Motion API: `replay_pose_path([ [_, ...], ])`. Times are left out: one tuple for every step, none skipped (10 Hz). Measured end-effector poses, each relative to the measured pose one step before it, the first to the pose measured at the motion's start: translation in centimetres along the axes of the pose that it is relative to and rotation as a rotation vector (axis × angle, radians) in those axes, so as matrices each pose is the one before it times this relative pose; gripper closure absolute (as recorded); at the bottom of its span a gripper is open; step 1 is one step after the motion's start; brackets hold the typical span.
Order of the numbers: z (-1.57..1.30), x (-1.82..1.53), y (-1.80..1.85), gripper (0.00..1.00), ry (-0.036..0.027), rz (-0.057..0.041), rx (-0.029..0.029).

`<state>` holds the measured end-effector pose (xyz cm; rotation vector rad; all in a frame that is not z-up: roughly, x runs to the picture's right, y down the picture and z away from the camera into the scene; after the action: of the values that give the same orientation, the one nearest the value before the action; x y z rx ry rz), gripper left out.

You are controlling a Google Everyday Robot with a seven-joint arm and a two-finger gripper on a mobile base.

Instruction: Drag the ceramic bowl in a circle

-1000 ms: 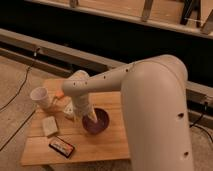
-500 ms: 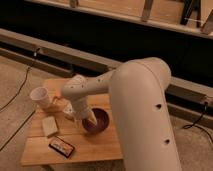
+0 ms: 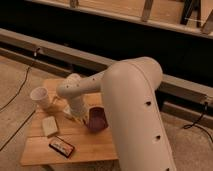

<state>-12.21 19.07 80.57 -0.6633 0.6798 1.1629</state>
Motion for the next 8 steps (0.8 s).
replay_pose_path([
  [-0.207,-0.122,0.079,1.0,-0.00226,-0.00349,-0.00107],
  [-0.287,-0.143,0.155,1.0,-0.00303,-0.00747,-0.00034],
  [-0.148,-0.076,0.093,1.0,-0.00112,-0.00649,0.00033],
  [-0.147,-0.111,0.147,1.0,-0.00112,-0.01389,0.00301],
  [-0.082,-0.127,0.143,1.0,0.00014,-0.01315,0.00526],
  [-0.245,-0.429,0.36,1.0,-0.00559,-0.02409,0.01074],
  [-0.5,-0.875,0.576,1.0,-0.01027,-0.03654,0.01821],
  [-0.487,-0.863,0.372,1.0,-0.00948,-0.02513,0.01475],
])
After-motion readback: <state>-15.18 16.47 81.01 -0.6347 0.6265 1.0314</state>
